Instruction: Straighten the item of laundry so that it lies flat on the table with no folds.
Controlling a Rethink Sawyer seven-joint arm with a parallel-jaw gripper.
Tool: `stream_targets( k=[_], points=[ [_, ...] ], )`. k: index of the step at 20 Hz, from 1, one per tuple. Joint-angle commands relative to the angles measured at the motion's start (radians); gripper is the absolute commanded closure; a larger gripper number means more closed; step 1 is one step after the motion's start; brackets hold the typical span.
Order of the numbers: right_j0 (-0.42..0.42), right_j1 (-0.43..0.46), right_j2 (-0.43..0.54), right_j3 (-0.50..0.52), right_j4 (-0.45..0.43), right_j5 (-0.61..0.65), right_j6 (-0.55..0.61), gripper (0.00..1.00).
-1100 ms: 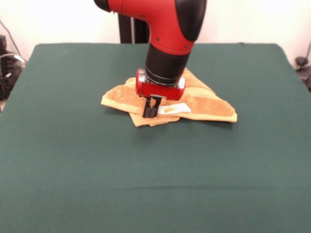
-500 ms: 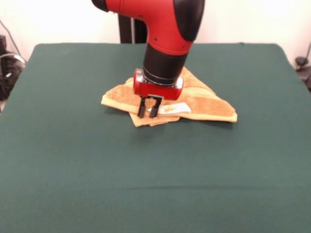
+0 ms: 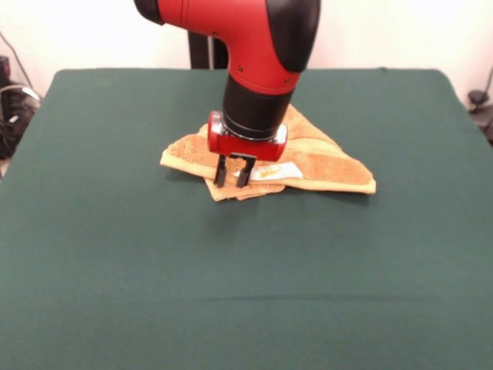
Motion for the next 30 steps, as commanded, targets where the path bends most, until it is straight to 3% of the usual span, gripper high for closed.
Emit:
stream_targets(
  k=[1,30],
  points=[
    [-0.005,0.091,0.142,-0.024,-0.031,0.001,0.034,0.0],
    [-0.085,0.084,0.209,-0.021,-0.125,0.004,-0.038,0.0]
  ],
)
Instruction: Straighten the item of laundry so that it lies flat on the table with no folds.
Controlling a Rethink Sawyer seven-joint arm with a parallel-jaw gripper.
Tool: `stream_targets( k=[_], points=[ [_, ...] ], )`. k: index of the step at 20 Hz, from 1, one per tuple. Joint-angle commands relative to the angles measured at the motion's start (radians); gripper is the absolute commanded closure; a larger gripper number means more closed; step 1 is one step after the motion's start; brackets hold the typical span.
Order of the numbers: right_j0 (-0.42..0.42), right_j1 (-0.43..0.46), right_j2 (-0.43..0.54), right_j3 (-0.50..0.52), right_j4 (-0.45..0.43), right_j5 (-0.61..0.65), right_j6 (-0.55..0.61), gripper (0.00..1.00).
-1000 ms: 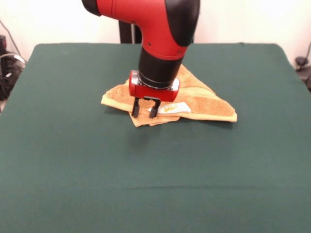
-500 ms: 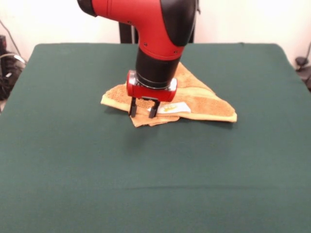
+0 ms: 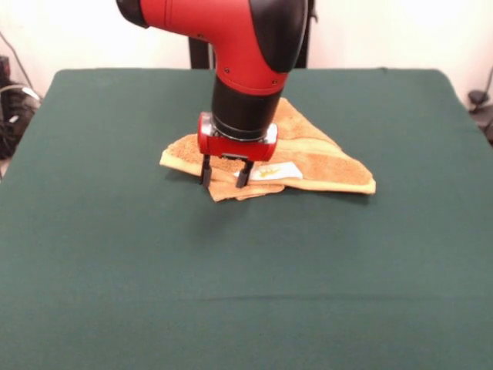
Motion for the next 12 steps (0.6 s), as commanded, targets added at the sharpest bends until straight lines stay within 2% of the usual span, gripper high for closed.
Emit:
stream_targets(
  k=[1,12],
  points=[
    [-0.027,0.103,0.153,-0.017,-0.063,-0.013,-0.04,0.0],
    [-0.05,0.104,0.179,-0.026,-0.102,0.005,-0.048,0.0]
  ],
)
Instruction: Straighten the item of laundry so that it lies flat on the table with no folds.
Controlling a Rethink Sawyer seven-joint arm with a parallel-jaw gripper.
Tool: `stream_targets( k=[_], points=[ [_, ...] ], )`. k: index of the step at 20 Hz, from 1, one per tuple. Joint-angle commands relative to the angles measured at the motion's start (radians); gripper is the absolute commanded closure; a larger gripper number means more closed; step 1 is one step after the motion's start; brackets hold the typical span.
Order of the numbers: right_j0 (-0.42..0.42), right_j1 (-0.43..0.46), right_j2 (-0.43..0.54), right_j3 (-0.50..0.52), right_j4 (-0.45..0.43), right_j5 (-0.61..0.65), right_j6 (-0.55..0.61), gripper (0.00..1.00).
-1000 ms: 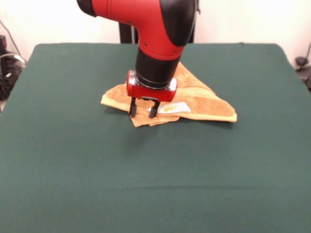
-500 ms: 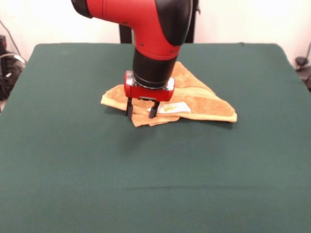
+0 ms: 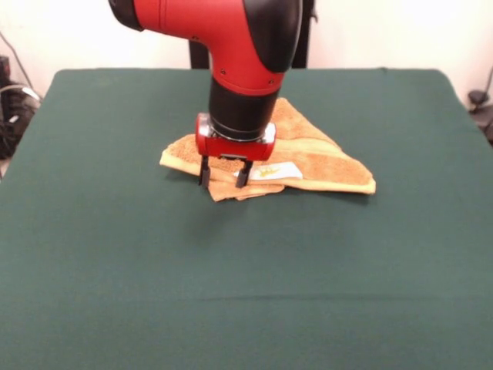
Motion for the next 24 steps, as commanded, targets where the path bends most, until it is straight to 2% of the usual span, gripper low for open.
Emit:
stream_targets(
  k=[1,6,17,24],
  points=[
    [-0.017,0.114,0.137,-0.026,-0.068,-0.02,-0.045,0.0],
    [-0.015,0.117,0.134,-0.027,-0.066,-0.023,-0.034,0.0],
    [-0.02,0.11,0.135,0.005,-0.093,-0.12,-0.02,0.0],
    [-0.034,0.076,0.163,0.036,-0.073,-0.058,-0.023,0.0]
  ],
)
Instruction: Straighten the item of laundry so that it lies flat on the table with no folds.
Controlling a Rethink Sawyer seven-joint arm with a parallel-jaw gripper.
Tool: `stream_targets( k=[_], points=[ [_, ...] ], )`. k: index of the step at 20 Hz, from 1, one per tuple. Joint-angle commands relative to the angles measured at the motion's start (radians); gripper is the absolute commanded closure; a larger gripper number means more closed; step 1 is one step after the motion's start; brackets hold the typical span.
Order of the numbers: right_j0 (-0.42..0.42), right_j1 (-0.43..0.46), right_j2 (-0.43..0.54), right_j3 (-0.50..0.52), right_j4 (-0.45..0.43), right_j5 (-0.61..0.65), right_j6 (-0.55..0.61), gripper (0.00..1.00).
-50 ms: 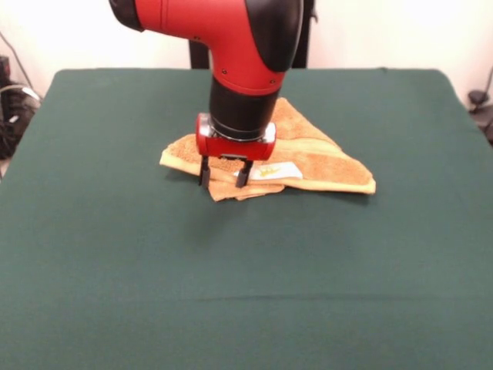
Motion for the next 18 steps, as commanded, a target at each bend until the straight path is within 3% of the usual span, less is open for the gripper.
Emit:
stream_targets(
  k=[1,9,14,18],
  points=[
    [-0.034,0.067,0.16,0.052,-0.04,-0.047,-0.025,0.0],
    [-0.063,-0.051,0.214,0.165,-0.026,-0.017,-0.015,0.0],
    [-0.097,-0.042,0.24,0.196,-0.054,-0.116,0.003,0.0],
    [-0.09,-0.012,0.23,0.166,-0.067,-0.118,0.014,0.0]
  ],
)
